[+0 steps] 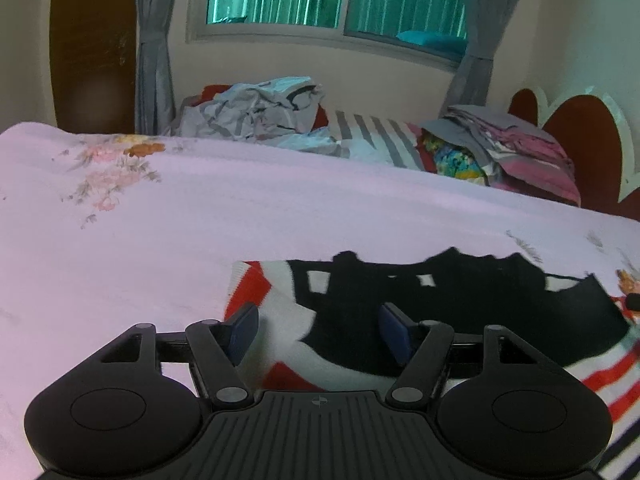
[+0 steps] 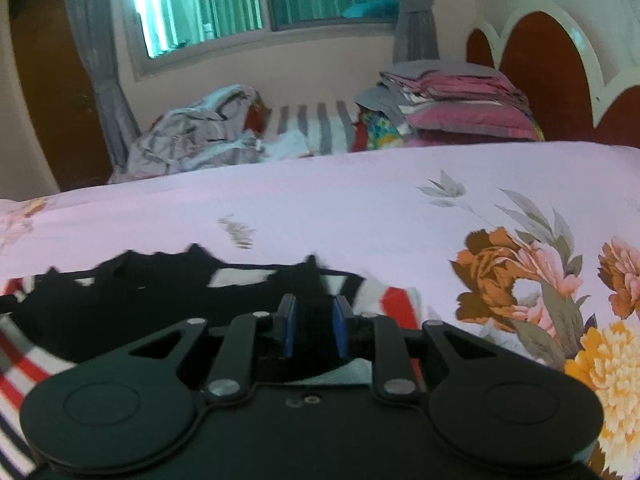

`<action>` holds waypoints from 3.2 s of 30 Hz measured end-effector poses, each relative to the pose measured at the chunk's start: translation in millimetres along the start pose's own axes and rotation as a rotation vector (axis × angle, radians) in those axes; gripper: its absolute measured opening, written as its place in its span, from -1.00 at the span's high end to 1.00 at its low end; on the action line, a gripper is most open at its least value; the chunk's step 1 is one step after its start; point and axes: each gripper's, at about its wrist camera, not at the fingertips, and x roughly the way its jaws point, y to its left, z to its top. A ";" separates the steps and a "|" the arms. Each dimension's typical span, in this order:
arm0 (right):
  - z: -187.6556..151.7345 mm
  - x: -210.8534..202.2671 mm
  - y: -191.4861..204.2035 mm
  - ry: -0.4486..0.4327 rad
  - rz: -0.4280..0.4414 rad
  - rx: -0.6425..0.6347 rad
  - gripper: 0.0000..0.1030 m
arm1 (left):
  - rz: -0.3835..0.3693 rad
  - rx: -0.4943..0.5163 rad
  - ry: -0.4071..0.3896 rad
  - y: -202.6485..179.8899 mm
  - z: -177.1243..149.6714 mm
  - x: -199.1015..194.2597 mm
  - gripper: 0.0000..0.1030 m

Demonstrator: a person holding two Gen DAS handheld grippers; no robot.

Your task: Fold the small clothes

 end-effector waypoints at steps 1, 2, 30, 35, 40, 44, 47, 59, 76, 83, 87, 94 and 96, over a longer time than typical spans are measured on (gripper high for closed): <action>-1.3 -3.0 6.7 0.000 0.016 -0.009 0.59 | -0.009 0.004 -0.002 -3.6 0.4 -4.5 -0.29; -3.0 -5.1 12.9 0.004 0.033 -0.016 0.59 | -0.018 0.013 -0.002 -9.1 0.4 -9.4 -0.29; -63.9 -28.6 20.0 0.094 -0.041 -0.075 0.47 | -0.010 0.122 0.113 -42.9 -46.6 -23.3 -0.29; -66.8 -42.1 19.2 0.091 -0.046 -0.049 0.42 | 0.010 0.121 0.113 -37.8 -47.1 -33.1 -0.29; -73.2 -60.9 38.7 0.071 0.005 -0.062 0.41 | -0.001 0.111 0.099 -36.9 -49.9 -52.7 -0.29; -81.6 -67.6 51.8 0.076 0.028 -0.072 0.40 | -0.012 0.129 0.091 -39.9 -58.5 -66.0 -0.29; -88.9 -70.1 57.4 0.083 0.018 -0.107 0.38 | -0.012 0.152 0.084 -38.9 -69.7 -74.4 -0.29; -112.9 -87.1 8.6 0.090 -0.097 -0.085 0.45 | -0.039 0.118 0.102 -15.5 -92.3 -80.6 -0.29; -94.8 -103.4 56.4 0.053 0.051 -0.070 0.33 | -0.104 -0.235 0.199 26.0 -118.3 -125.3 -0.55; -93.9 -95.1 90.6 0.059 0.129 -0.095 0.30 | -0.161 -0.409 0.233 39.6 -139.8 -123.3 -0.55; -92.3 -88.4 110.1 0.054 0.148 -0.121 0.23 | -0.224 -0.531 0.212 43.0 -144.7 -111.2 -0.55; -80.5 -64.6 124.7 0.044 0.127 -0.139 0.23 | -0.293 -0.758 0.101 45.3 -149.8 -77.0 -0.60; -75.8 -56.0 124.8 0.041 0.119 -0.134 0.23 | -0.311 -0.816 0.072 47.2 -149.8 -67.1 -0.64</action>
